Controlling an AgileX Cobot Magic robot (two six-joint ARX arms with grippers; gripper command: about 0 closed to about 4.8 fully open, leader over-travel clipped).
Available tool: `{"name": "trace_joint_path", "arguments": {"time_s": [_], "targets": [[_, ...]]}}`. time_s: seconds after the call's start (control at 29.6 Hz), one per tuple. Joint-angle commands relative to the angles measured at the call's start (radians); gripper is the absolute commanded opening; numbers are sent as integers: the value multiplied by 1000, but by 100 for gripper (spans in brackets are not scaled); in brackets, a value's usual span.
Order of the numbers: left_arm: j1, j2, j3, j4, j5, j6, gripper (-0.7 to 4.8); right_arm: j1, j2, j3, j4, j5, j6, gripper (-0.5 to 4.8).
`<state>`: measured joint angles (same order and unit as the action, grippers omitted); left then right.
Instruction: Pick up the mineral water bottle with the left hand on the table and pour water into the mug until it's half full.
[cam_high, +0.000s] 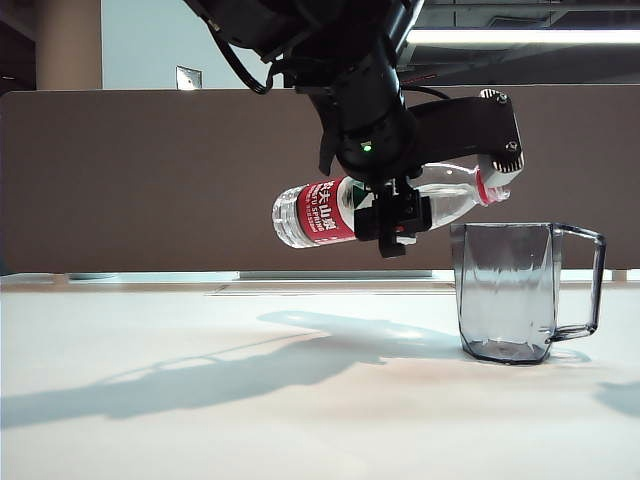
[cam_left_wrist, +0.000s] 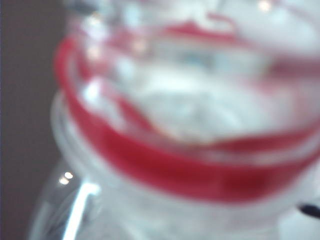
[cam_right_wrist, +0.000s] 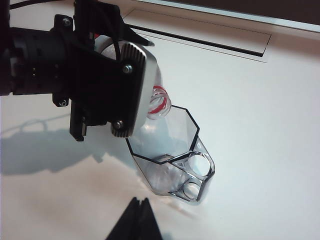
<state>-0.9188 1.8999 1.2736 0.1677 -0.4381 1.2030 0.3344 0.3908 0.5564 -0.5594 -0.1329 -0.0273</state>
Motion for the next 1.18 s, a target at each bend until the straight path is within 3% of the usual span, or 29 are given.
{"name": "trace_joint_path", "arguments": {"time_s": [0.03,1.18], "targets": [[-1,-8,13,60,-11,20,276,0,-1,8,16,-4,-5,-2],[1,-8,17,58,-37,64,274,0,-1,8,16,-4,-5,-2]]}}
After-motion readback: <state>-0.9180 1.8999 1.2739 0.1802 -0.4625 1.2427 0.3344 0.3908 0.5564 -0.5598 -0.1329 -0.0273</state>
